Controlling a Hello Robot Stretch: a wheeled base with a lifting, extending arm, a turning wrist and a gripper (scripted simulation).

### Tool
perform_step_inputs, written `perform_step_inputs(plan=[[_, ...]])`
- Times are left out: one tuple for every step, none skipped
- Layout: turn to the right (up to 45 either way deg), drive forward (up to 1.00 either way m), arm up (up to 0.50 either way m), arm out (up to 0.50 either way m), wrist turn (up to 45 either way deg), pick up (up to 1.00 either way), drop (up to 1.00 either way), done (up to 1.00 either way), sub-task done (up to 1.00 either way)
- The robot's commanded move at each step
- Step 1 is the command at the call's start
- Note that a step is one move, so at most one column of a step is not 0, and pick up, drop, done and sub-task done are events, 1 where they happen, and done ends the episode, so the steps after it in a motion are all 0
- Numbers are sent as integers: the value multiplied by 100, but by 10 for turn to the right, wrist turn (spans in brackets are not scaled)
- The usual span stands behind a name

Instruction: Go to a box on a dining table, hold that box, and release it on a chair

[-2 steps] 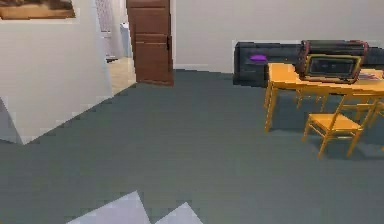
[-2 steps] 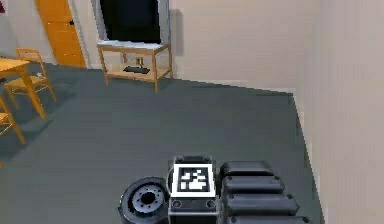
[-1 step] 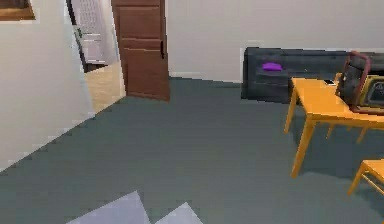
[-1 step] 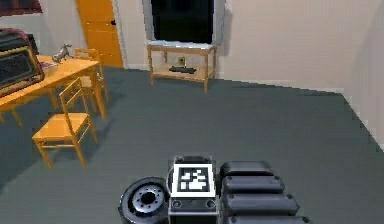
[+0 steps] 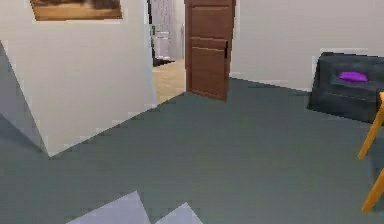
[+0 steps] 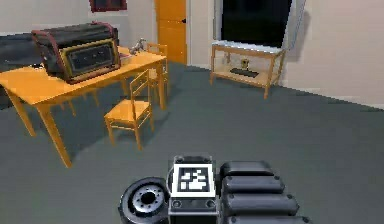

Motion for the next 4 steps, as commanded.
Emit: perform_step_inputs(plan=[[0,100,0,0,0,0,0,0,0],[0,100,0,0,0,0,0,0,0],[0,85,0,0,0,0,0,0,0],[-420,0,0,0,0,0,0,0,0]])
